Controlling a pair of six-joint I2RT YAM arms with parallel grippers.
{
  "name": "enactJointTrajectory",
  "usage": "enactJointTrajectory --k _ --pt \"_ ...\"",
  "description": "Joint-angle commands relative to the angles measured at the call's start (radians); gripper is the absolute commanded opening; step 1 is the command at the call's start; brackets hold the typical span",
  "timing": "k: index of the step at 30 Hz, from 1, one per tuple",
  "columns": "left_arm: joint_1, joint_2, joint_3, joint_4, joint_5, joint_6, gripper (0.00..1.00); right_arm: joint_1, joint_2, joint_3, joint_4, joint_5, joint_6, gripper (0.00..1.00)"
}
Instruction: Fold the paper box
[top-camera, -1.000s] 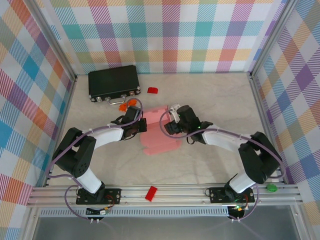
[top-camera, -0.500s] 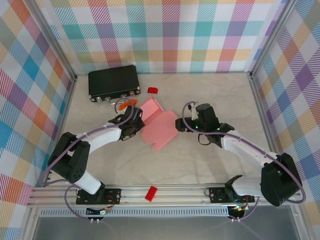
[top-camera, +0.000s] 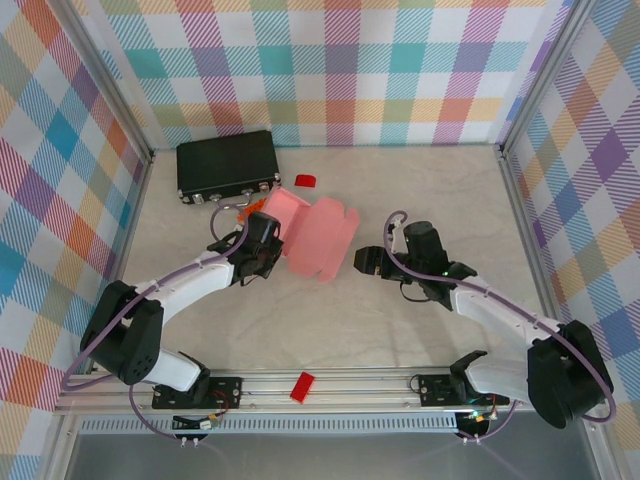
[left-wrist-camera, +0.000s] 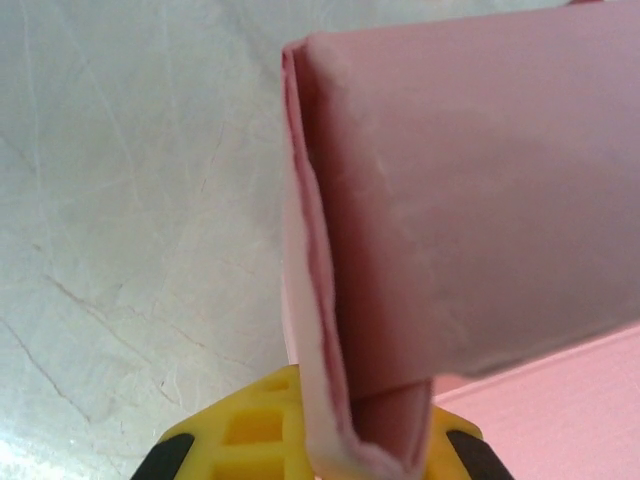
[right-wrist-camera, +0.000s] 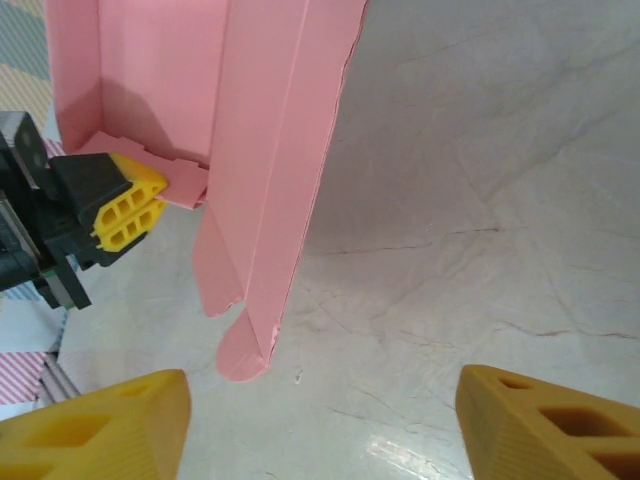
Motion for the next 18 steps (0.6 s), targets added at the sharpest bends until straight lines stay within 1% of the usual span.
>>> enactJointTrajectory --k 1,4,8,11,18 --pt "-0.017 -0.021 -0.013 -0.026 0.031 -0.071 0.0 -0.004 0.026 -0.01 0.151 -0.055 0.094 0.65" --pt "-0.017 -0.019 -0.018 -0.017 0.057 -0.084 0.0 -0.004 0.064 -0.011 0.212 -0.084 0.111 0.61" --pt "-0.02 -0.021 -0.028 -0.002 0.081 -0.102 0.0 -0.004 0.108 0.0 0.236 -0.068 0.151 0.58" --pt "-0.023 -0.028 -0.029 -0.002 0.082 -0.109 0.0 -0.004 0.135 0.004 0.268 -0.064 0.178 0.55" --pt "-0.024 -0.042 -0.027 -0.008 0.084 -0.113 0.0 -0.003 0.195 0.026 0.324 -0.104 0.207 0.44"
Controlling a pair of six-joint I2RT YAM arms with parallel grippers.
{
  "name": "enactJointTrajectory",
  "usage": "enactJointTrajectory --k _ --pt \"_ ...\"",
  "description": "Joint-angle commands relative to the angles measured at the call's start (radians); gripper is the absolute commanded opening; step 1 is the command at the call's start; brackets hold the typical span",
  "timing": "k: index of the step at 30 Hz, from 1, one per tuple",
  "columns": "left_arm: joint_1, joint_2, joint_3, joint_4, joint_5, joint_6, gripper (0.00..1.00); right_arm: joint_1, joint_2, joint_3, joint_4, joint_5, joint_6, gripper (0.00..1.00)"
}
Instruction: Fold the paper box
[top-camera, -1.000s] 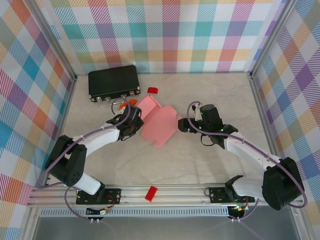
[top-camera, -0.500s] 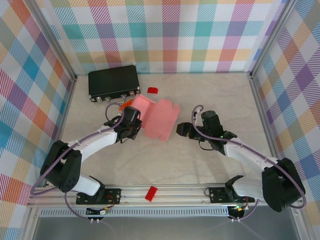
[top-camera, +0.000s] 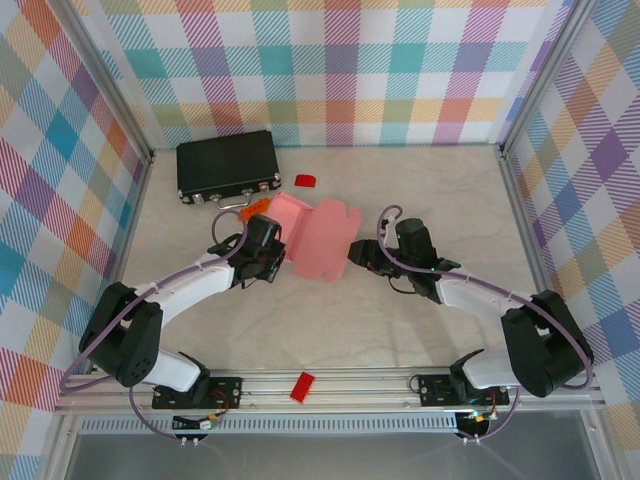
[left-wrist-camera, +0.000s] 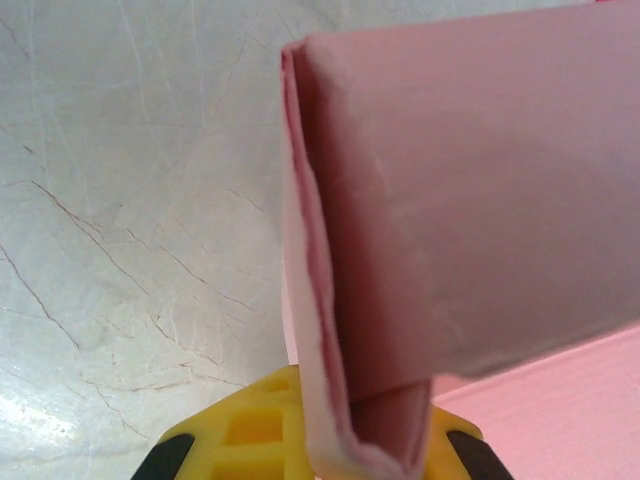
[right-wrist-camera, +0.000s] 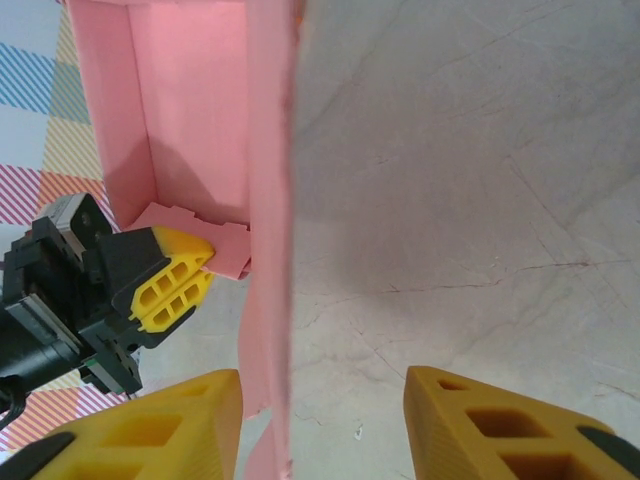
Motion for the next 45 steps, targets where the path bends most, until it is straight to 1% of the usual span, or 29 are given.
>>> enactJointTrajectory --k 1,4,13,18,21,24,28,29,31,34,39,45 --pt "-0.013 -0.026 -0.01 -0.01 0.014 -0.021 0.0 -0.004 0.021 0.035 0.065 -0.038 0.028 0.42" --pt "-0.015 -0.021 -0.016 -0.01 0.027 -0.031 0.0 -0.003 0.028 0.039 0.064 -0.039 0.032 0.36" --pt "-0.029 -0.008 -0.019 -0.013 0.034 -0.074 0.0 0.008 0.035 0.068 0.012 -0.05 0.018 0.26" --pt "-0.038 0.011 -0.022 -0.018 0.052 -0.11 0.0 0.019 0.031 0.083 -0.029 -0.038 0.007 0.18" --pt "-0.042 0.02 -0.024 -0.025 0.069 -0.136 0.0 0.025 0.02 0.105 -0.107 -0.002 -0.01 0.11" --pt "-0.049 0.019 -0.03 -0.021 0.08 -0.156 0.0 0.04 0.007 0.146 -0.223 0.048 -0.045 0.06" --pt "-0.053 0.018 -0.035 -0.018 0.092 -0.16 0.0 0.058 -0.004 0.218 -0.379 0.112 -0.088 0.05" --pt "-0.055 0.017 -0.037 -0.019 0.098 -0.194 0.0 0.06 -0.005 0.235 -0.423 0.123 -0.087 0.05" --pt "-0.055 0.018 -0.042 -0.013 0.107 -0.206 0.0 0.062 -0.005 0.266 -0.474 0.13 -0.095 0.04" --pt "-0.058 0.025 -0.043 -0.002 0.122 -0.21 0.11 0.062 0.0 0.297 -0.523 0.133 -0.087 0.04" --pt "-0.062 0.039 -0.044 0.013 0.138 -0.211 0.41 0.063 0.02 0.347 -0.598 0.141 -0.087 0.03" --pt "-0.067 0.06 -0.04 0.02 0.164 -0.18 0.69 0.064 0.041 0.399 -0.68 0.172 -0.096 0.02"
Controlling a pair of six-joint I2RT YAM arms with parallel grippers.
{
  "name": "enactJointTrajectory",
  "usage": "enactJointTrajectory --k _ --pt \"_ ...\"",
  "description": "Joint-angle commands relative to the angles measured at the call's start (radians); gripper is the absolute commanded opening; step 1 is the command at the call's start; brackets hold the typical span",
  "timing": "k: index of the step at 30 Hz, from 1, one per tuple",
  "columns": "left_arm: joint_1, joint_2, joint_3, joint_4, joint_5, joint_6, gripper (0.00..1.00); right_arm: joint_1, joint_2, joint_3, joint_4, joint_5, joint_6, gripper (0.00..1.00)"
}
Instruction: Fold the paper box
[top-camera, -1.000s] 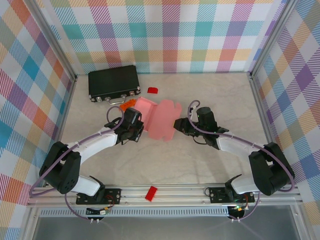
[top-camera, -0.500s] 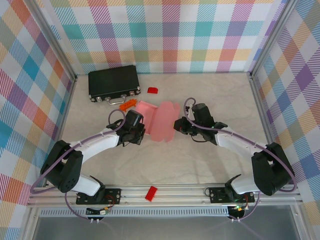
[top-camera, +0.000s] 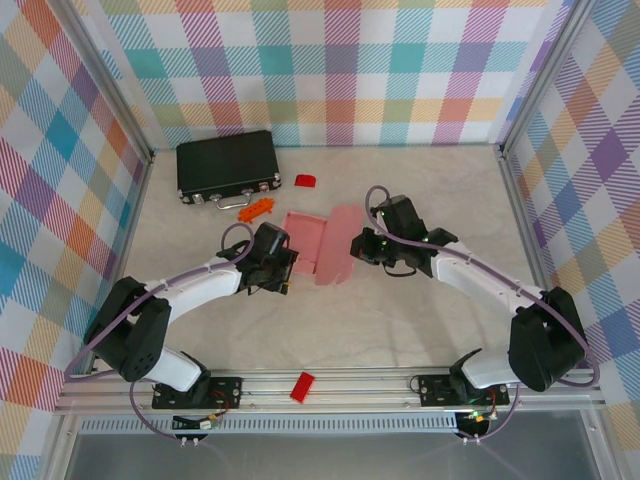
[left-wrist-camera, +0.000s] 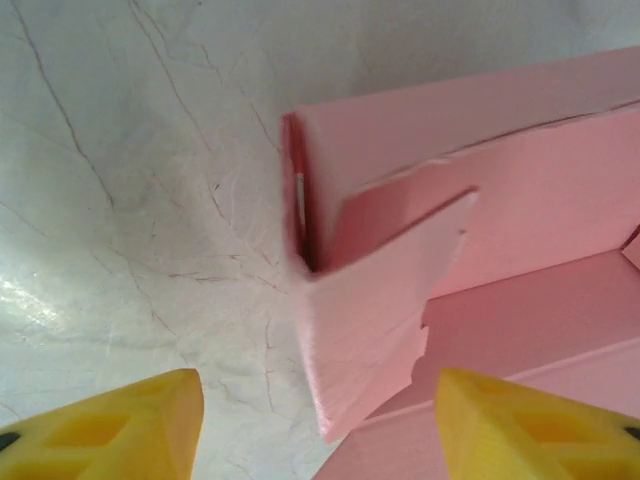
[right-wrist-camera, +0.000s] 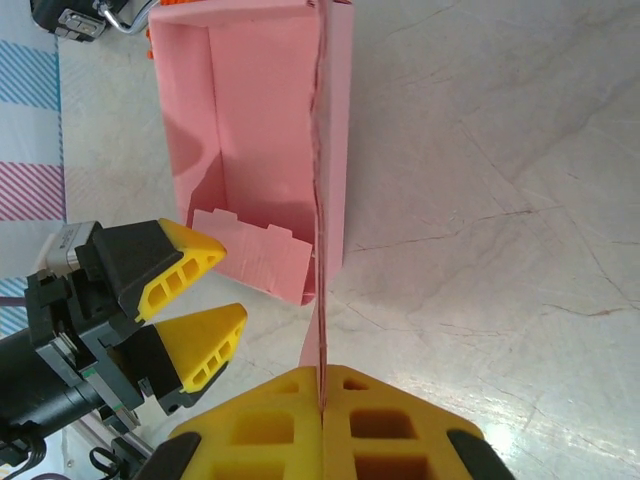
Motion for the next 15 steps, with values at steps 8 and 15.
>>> enactJointTrajectory --k 8,15 --pt "-0.021 -0.034 0.032 -0.066 -0.047 0.173 0.96 0.004 0.059 0.137 -0.22 0.108 -0.072 0.02" --pt "-0.016 -0.096 0.116 -0.197 -0.282 0.512 1.0 -0.001 0.092 0.207 -0.305 0.134 -0.135 0.02"
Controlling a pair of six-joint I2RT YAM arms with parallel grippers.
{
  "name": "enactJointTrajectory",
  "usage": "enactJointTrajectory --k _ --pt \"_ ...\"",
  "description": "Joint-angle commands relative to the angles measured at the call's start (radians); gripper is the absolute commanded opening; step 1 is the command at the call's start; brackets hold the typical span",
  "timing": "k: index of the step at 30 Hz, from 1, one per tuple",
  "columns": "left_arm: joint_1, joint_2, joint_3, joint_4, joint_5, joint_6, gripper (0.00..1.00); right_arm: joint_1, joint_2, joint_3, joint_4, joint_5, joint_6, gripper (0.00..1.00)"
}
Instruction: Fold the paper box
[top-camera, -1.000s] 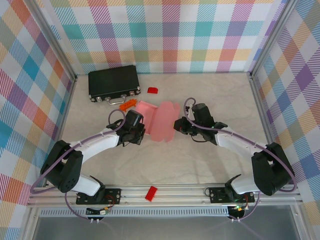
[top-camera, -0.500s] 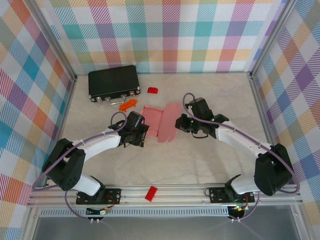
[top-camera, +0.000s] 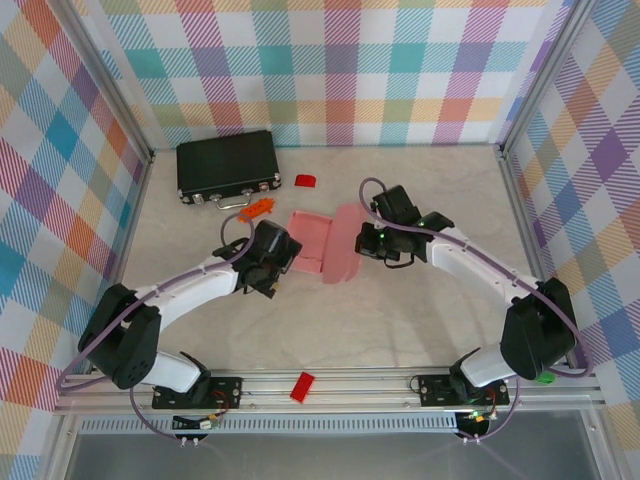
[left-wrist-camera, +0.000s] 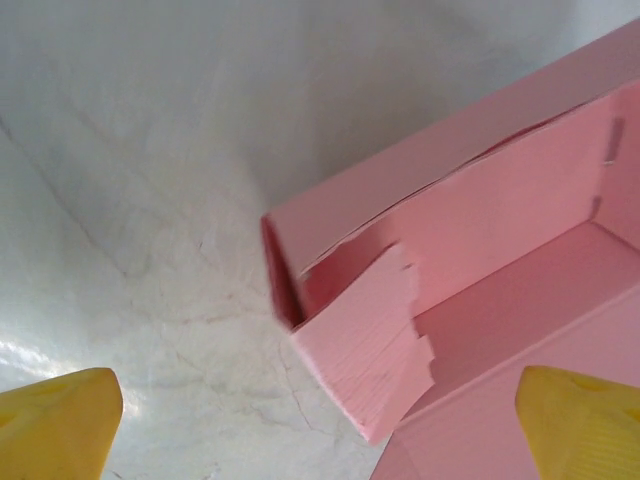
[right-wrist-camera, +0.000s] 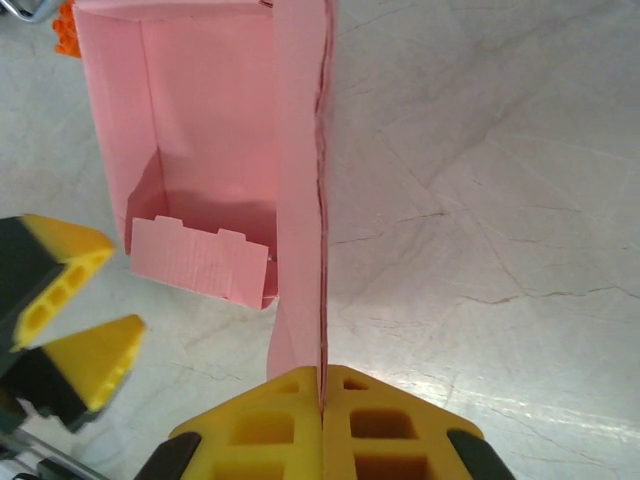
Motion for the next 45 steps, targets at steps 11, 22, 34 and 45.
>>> enactJointTrajectory --k 11,22,34,45 --pt "0.122 0.087 0.188 -0.053 0.029 0.957 0.94 -0.055 0.08 0.186 -0.229 -0.033 -0.203 0.02" --pt "0.164 0.208 0.192 0.134 0.262 1.034 0.83 -0.064 0.186 0.331 -0.335 -0.062 -0.29 0.04" --pt "0.166 0.302 0.216 0.184 0.27 0.969 0.77 -0.064 0.287 0.446 -0.399 -0.045 -0.347 0.05" --pt "0.163 0.281 0.147 0.223 0.331 0.855 0.64 -0.064 0.363 0.572 -0.475 0.01 -0.401 0.1"
